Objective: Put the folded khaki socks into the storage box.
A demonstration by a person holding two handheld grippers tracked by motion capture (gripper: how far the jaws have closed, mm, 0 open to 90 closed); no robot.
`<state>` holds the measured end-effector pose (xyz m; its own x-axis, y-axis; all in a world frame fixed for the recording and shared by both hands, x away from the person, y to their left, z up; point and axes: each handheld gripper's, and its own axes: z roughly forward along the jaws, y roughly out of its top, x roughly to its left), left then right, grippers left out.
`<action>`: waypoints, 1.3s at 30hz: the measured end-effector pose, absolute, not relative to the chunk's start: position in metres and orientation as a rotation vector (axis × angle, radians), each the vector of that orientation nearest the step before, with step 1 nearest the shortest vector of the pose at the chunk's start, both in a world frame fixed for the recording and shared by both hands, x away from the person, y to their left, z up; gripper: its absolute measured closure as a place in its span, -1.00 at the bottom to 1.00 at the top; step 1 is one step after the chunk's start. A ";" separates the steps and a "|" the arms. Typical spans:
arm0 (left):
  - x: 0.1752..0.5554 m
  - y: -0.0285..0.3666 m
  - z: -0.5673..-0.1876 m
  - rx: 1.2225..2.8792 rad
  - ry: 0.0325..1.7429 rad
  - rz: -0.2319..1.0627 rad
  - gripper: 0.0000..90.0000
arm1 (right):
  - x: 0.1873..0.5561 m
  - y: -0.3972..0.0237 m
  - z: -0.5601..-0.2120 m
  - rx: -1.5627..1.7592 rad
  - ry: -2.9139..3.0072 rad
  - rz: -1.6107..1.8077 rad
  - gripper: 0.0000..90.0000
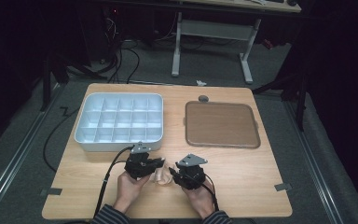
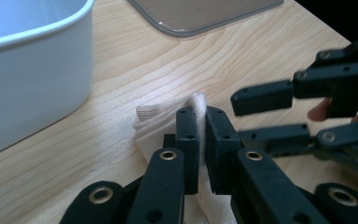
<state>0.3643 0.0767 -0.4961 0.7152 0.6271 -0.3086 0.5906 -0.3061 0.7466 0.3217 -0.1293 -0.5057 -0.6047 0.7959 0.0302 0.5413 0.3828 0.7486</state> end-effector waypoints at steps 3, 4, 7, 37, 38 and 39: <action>0.365 0.075 -0.497 1.993 0.931 0.046 0.89 | 0.323 -0.130 -0.512 1.194 2.332 1.056 0.46; 0.365 0.075 -0.497 1.993 0.931 0.046 0.89 | 0.323 -0.130 -0.512 1.194 2.332 1.056 0.46; 0.365 0.074 -0.497 1.996 0.928 0.046 0.89 | 0.326 -0.127 -0.518 1.190 2.356 1.021 0.59; 0.375 0.062 -0.514 2.016 0.944 0.082 0.89 | 0.318 -0.125 -0.510 1.097 2.362 1.068 0.69; 0.375 0.062 -0.514 2.018 0.941 0.083 0.88 | 0.311 -0.125 -0.507 1.069 2.368 1.091 0.67; 0.375 0.061 -0.514 2.016 0.942 0.083 0.88 | 0.309 -0.124 -0.507 1.069 2.369 1.102 0.65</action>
